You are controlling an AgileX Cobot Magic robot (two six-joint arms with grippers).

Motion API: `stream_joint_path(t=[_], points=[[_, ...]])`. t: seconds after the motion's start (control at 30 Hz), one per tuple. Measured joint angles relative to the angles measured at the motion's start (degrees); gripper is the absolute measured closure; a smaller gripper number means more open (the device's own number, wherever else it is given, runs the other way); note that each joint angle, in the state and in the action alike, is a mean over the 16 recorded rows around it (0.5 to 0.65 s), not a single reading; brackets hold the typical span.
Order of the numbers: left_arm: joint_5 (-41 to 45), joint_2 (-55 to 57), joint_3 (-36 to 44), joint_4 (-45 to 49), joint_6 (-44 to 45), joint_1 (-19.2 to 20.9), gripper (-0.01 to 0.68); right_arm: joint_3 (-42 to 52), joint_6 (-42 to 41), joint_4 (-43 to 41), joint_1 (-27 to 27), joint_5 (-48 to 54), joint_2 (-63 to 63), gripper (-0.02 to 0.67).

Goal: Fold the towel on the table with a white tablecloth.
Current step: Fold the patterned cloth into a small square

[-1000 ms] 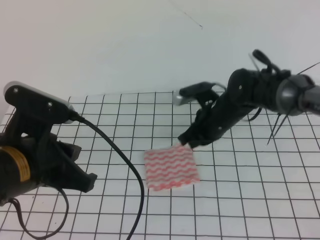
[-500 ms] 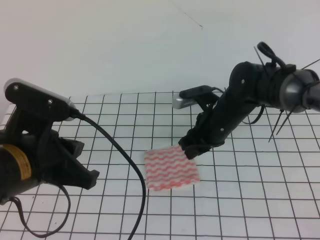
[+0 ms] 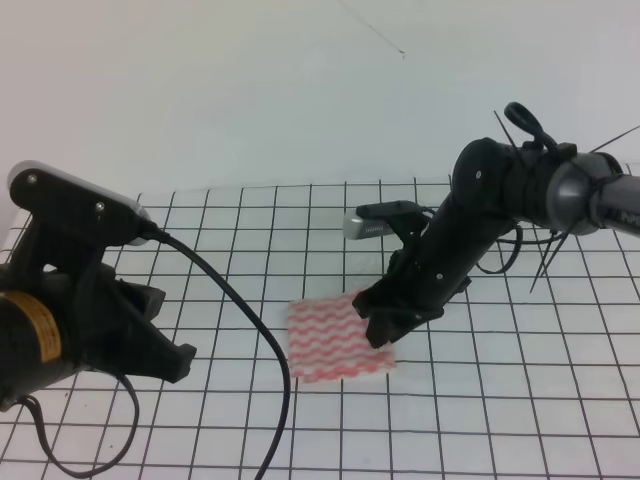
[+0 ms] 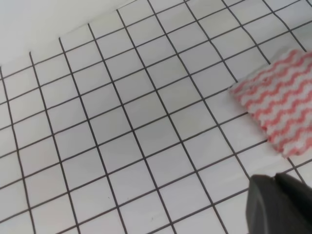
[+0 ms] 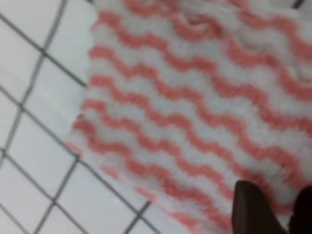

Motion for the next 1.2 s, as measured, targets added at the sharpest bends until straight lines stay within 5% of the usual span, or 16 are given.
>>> stream_joint_path(t=[0.33, 0.7, 1.2], points=[[0.08, 0.00, 0.00, 0.00, 0.00, 0.00, 0.675, -0.21, -0.47, 3.33, 0.00, 3.46, -0.02, 0.499], [0.25, -0.29, 0.00, 0.01, 0.00, 0.00, 0.675, -0.21, 2.29, -4.96, -0.93, 2.19, -2.90, 0.503], [3.78, -14.57, 0.29, -1.28, 0.25, 0.00, 0.675, 0.39, -2.75, -9.45, -2.69, 1.56, -25.43, 0.612]])
